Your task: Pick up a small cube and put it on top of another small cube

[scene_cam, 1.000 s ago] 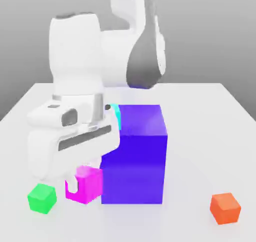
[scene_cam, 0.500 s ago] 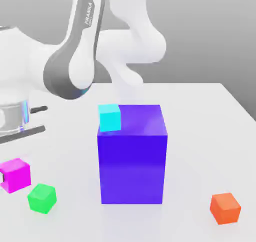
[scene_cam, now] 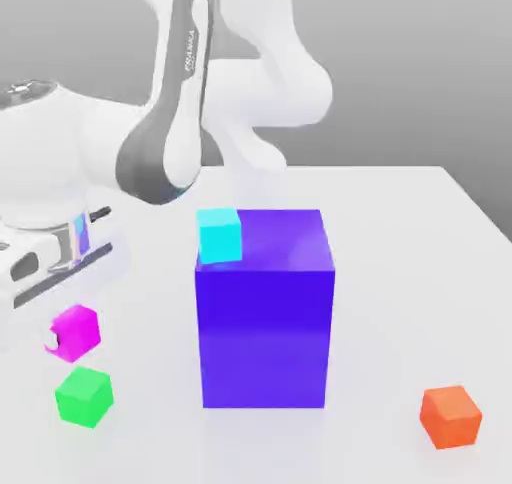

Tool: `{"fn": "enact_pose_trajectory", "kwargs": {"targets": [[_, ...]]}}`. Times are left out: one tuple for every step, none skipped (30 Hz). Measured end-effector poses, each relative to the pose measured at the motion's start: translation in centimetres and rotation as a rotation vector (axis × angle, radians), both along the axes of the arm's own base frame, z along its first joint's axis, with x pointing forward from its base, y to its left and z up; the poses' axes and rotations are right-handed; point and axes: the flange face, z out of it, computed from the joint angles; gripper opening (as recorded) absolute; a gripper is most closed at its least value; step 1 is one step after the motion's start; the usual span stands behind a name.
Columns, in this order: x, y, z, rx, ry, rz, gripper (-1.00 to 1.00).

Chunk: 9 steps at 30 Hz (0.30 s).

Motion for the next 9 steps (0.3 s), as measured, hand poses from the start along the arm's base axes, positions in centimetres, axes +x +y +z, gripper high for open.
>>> {"fn": "enact_pose_trajectory", "kwargs": {"targets": [[0.0, 0.0, -0.5, -0.001, 0.000, 0.000, -1.00], [0.0, 0.0, -1.1, -0.001, 0.000, 0.001, -1.00], [0.0, 0.0, -1.7, -0.001, 0.000, 0.001, -1.00], [0.0, 0.0, -2.4, 0.000, 0.001, 0.000, -1.00], [-0.1, 0.0, -3.1, 0.001, 0.002, 0.000, -1.00], [-0.1, 0.0, -3.8, 0.004, 0.004, -0.001, -1.00], [-0.3, 0.0, -4.6, 0.006, 0.005, -0.003, 1.00], [-0.3, 0.0, -4.6, 0.006, 0.005, -0.003, 1.00], [-0.3, 0.0, -4.6, 0.006, 0.005, -0.003, 1.00]]}}
